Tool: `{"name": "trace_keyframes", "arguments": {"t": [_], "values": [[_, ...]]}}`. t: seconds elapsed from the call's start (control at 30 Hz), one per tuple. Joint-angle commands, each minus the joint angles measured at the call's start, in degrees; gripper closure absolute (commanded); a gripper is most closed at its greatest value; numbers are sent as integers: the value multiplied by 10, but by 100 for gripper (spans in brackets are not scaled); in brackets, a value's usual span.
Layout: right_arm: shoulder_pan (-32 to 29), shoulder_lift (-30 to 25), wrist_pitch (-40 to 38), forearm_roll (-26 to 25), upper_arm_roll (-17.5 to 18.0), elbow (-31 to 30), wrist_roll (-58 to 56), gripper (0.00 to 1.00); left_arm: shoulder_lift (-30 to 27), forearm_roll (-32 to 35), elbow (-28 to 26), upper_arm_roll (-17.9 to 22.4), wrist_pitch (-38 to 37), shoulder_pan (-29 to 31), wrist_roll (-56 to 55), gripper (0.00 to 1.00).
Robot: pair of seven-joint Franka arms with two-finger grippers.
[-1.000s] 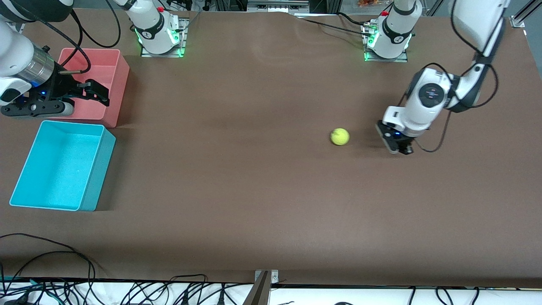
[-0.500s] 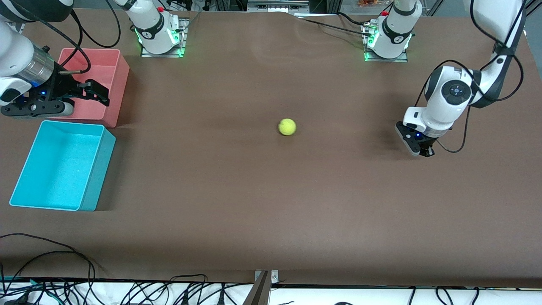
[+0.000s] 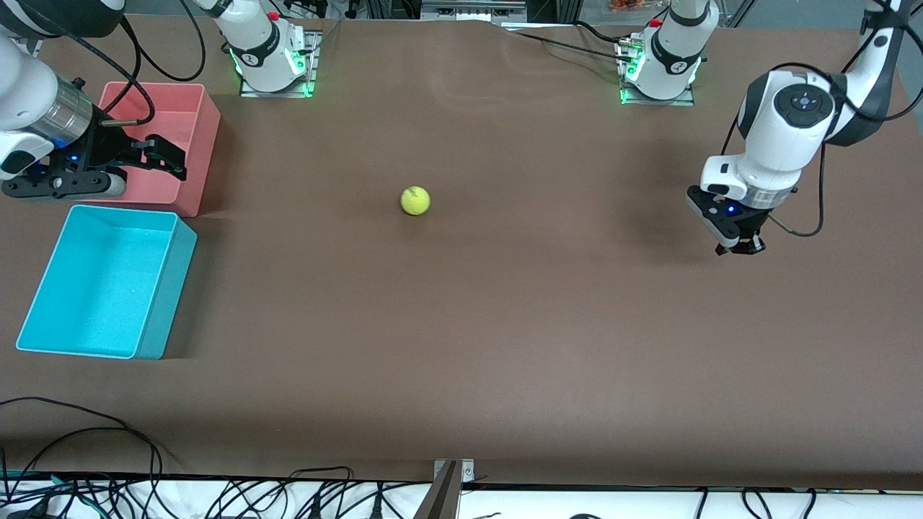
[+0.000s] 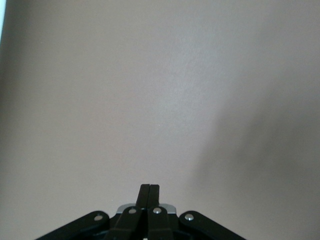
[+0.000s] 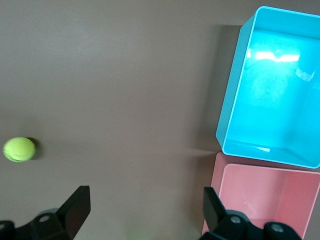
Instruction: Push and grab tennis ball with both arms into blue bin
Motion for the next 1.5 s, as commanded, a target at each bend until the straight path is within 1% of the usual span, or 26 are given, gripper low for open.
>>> {"name": "trace_keyframes", "arguments": {"t": [0.0, 0.43, 0.67, 0.8, 0.9, 1.03, 1.23, 1.37, 1.47], "values": [[2, 5, -12, -2, -2, 13, -1, 0, -23, -55, 26, 7, -65, -21, -3, 99], [3, 5, -13, -3, -1, 12, -5, 0, -39, -62, 119, 9, -219, -41, -120, 99], [3, 5, -13, -3, -1, 11, -5, 0, -40, -64, 165, 8, -278, -49, -153, 99], [3, 5, -17, -3, -1, 11, -5, 0, -40, -89, 196, 8, -314, -49, -165, 99], [4, 5, -30, -3, -1, 11, -2, 0, -40, -104, 216, 8, -340, -49, -173, 99], [4, 5, -42, -3, 0, 11, 0, 0, -40, -106, 245, 8, -377, -49, -192, 99], [9, 8, -81, -3, 1, 6, 0, 0, -40, -135, 291, 9, -439, -49, -259, 99], [14, 19, -129, -2, 3, 5, -3, 0, -40, -136, 313, 10, -463, -49, -292, 99], [22, 19, -142, -2, 4, -13, -1, 0, -41, -146, 319, 16, -466, -49, -323, 99]]}}
